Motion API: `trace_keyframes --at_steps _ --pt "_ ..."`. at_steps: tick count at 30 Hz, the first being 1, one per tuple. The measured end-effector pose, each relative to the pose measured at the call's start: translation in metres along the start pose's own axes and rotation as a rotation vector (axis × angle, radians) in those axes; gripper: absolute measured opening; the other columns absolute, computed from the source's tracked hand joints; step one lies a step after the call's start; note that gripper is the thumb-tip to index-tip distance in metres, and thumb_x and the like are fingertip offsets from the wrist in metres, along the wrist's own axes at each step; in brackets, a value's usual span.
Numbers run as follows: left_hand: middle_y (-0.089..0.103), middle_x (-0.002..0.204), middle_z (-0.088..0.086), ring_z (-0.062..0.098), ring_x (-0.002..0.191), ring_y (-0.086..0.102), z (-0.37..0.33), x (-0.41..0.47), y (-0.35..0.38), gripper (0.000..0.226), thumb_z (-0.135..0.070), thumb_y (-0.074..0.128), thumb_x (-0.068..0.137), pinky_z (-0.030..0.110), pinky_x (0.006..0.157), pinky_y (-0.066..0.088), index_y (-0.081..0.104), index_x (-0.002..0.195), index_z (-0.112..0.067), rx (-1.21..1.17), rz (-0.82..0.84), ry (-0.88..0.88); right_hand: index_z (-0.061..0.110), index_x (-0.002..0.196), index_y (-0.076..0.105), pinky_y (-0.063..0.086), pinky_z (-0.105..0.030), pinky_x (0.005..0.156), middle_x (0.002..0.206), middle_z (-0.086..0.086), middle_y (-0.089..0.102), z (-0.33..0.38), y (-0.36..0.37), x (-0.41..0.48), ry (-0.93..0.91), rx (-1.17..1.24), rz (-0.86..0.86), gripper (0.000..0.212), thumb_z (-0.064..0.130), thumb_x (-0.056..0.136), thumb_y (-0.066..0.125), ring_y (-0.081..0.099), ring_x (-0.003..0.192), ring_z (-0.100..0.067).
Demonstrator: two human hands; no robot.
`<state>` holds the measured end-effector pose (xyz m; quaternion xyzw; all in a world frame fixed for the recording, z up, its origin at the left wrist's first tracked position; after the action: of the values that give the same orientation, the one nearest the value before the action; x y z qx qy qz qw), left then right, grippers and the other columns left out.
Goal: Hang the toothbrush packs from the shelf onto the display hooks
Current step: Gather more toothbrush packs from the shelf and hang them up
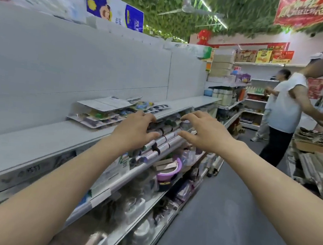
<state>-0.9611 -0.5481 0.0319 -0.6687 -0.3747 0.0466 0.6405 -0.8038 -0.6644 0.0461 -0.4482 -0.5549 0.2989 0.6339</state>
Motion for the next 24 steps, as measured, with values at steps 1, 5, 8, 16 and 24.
trace_keyframes --at_steps 1,5,8,16,24 --pt "0.050 0.134 0.006 0.026 0.124 0.048 -0.003 0.019 0.011 0.053 -0.053 0.060 0.091 0.041 0.101 0.044 0.051 0.135 -0.025 0.001 -0.001 0.001 0.027 0.144 0.044 0.046 -0.044 0.104 0.142 -0.002 0.048 -0.016 0.008 0.012 -0.006 0.005 0.006 0.060 0.061 0.095 0.049 0.039 0.136 -0.021" --pt "0.049 0.136 0.006 0.025 0.127 0.045 -0.007 0.087 0.052 0.052 -0.053 0.057 0.092 0.041 0.101 0.043 0.050 0.136 -0.026 0.032 -0.015 -0.059 0.026 0.144 0.045 0.045 -0.044 0.105 0.142 -0.001 0.049 -0.079 0.040 0.067 -0.063 0.044 -0.008 0.059 0.059 0.095 0.050 0.041 0.135 -0.020" --pt "0.049 0.135 0.005 0.025 0.127 0.045 -0.009 0.128 0.080 0.052 -0.054 0.055 0.093 0.041 0.100 0.043 0.049 0.135 -0.025 0.060 -0.039 -0.124 0.027 0.145 0.044 0.045 -0.042 0.105 0.144 -0.001 0.048 -0.119 0.064 0.107 -0.139 0.069 -0.006 0.058 0.058 0.096 0.050 0.040 0.135 -0.019" --pt "0.052 0.131 0.002 0.023 0.125 0.048 0.008 0.230 0.127 0.053 -0.058 0.054 0.092 0.043 0.100 0.045 0.052 0.133 -0.024 0.086 -0.063 -0.311 0.027 0.142 0.047 0.043 -0.041 0.105 0.143 0.000 0.048 -0.208 0.112 0.220 -0.245 0.197 0.017 0.055 0.056 0.096 0.052 0.042 0.133 -0.018" --pt "0.054 0.130 0.004 0.023 0.121 0.051 0.071 0.315 0.168 0.055 -0.060 0.053 0.091 0.041 0.099 0.045 0.054 0.131 -0.022 0.164 -0.085 -0.456 0.026 0.142 0.047 0.044 -0.041 0.105 0.145 0.000 0.047 -0.244 0.193 0.338 -0.331 0.290 0.049 0.056 0.057 0.096 0.051 0.042 0.134 -0.018"
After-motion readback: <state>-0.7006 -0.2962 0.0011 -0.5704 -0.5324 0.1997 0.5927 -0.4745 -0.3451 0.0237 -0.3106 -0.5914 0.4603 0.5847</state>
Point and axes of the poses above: each hand's wrist, its own x-axis towards the middle knuckle, its own y-axis out of the palm, z = x × y, the point moved 6 cm from there along x, towards the middle knuckle
